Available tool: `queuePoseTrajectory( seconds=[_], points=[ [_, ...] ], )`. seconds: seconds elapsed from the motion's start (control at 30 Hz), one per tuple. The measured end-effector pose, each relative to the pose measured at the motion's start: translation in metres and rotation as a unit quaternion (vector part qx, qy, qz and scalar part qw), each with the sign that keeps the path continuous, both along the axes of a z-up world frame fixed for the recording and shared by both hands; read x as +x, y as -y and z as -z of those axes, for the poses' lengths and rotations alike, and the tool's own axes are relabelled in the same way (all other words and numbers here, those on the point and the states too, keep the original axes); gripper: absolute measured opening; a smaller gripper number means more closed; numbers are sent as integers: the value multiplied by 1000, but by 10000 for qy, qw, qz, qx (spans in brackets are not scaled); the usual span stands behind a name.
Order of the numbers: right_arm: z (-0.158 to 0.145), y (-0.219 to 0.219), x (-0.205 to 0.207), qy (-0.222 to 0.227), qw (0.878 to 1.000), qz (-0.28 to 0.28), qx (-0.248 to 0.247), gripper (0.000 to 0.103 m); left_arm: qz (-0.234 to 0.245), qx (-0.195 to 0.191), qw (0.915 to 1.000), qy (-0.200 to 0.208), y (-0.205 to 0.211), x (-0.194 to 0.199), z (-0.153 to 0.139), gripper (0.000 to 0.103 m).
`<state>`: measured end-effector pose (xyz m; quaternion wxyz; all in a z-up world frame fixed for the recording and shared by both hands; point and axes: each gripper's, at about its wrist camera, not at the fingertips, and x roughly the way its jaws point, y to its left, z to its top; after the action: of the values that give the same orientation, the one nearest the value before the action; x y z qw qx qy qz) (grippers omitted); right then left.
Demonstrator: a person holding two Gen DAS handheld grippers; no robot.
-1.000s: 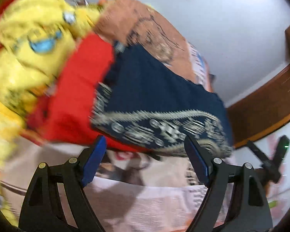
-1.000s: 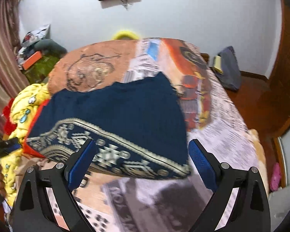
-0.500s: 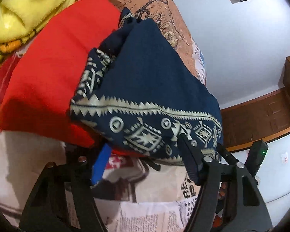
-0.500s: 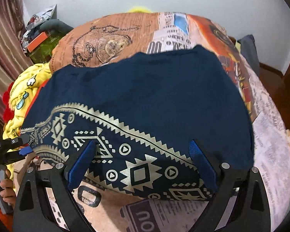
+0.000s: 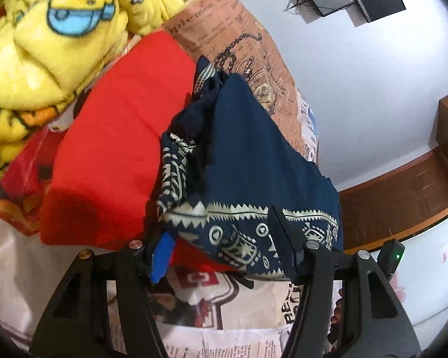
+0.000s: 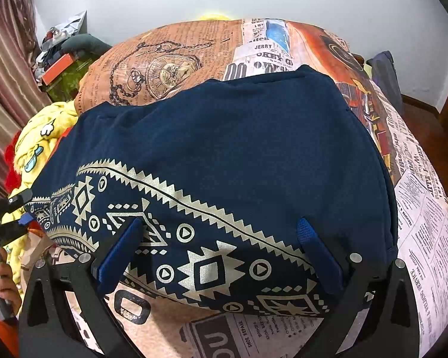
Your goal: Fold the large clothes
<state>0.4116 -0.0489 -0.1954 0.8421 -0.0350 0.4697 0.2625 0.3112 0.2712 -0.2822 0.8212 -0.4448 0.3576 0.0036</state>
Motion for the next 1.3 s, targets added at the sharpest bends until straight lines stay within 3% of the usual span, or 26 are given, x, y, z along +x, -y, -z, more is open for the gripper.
queuePoseTrajectory(
  seconds=[0.1,0.2,0.43,0.47,0.53,0.6,0.73,1.0,1.17,1.3],
  points=[
    [0,0,0,-1,10000,5,-3,103,-2,-89,9998,-148,0,13,14,59],
    [0,1,0,6,10000,-4,-1,103,26,-190,9998,19,6,24,20,59],
    [0,1,-1,-22,10000,-2,-17,103,-370,-26,9992,-117,10,66,21,58],
    [0,1,0,-40,10000,-3,-34,103,-456,50,9988,-158,10,69,19,55],
    [-1,0,2,-113,9999,-4,-90,103,-667,303,9969,-295,10,75,14,32],
    [-5,-3,3,-186,9997,-24,-163,103,-736,403,9961,-255,9,77,9,23],
    [-24,-8,4,-115,9999,-64,-54,103,-900,827,9925,59,14,74,-23,18],
    [-56,-47,8,562,9983,-160,-2,103,-1076,1441,9797,891,27,56,-105,17],
    [-30,-86,14,453,9975,-430,-318,103,-946,1901,9736,832,38,61,-124,17],
    [5,-102,13,134,9967,-643,-480,103,-723,2021,9745,649,50,67,-117,17]
  ],
)
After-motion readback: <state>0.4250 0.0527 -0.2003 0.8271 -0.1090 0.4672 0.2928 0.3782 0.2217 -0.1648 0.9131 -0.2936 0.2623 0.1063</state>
